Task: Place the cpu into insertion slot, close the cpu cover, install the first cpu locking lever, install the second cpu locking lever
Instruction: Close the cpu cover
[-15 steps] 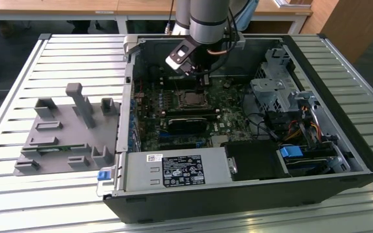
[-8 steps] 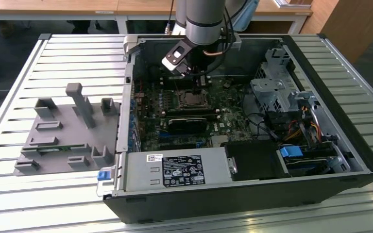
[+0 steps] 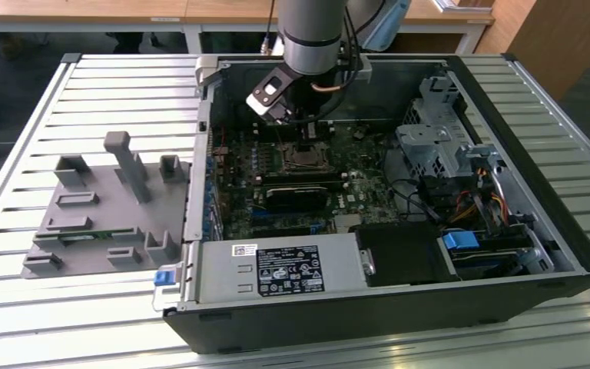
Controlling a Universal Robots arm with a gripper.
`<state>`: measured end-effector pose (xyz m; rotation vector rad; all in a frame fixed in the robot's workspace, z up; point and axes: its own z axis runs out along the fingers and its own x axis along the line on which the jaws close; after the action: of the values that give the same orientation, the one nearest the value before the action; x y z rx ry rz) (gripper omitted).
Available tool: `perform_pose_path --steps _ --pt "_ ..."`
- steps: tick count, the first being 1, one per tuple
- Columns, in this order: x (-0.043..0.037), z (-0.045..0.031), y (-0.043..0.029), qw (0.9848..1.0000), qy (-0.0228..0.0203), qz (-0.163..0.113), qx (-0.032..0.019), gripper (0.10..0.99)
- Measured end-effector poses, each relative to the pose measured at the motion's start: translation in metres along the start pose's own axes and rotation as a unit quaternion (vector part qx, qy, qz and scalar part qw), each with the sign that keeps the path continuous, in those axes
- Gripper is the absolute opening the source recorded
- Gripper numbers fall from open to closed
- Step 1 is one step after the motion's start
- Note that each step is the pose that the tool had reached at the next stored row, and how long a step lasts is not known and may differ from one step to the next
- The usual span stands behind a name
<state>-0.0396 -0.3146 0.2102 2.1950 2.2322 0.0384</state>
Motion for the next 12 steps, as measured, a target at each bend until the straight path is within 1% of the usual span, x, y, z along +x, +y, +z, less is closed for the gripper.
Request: perform_pose_path --steps 7,12 --pt "0.0001 0.0042 -0.0099 1.0000 0.0000 0.000 0.0000 0.106" --pt "0.0001 0.0086 -0.0123 1.0000 0.0000 0.000 0.0003 0.106"
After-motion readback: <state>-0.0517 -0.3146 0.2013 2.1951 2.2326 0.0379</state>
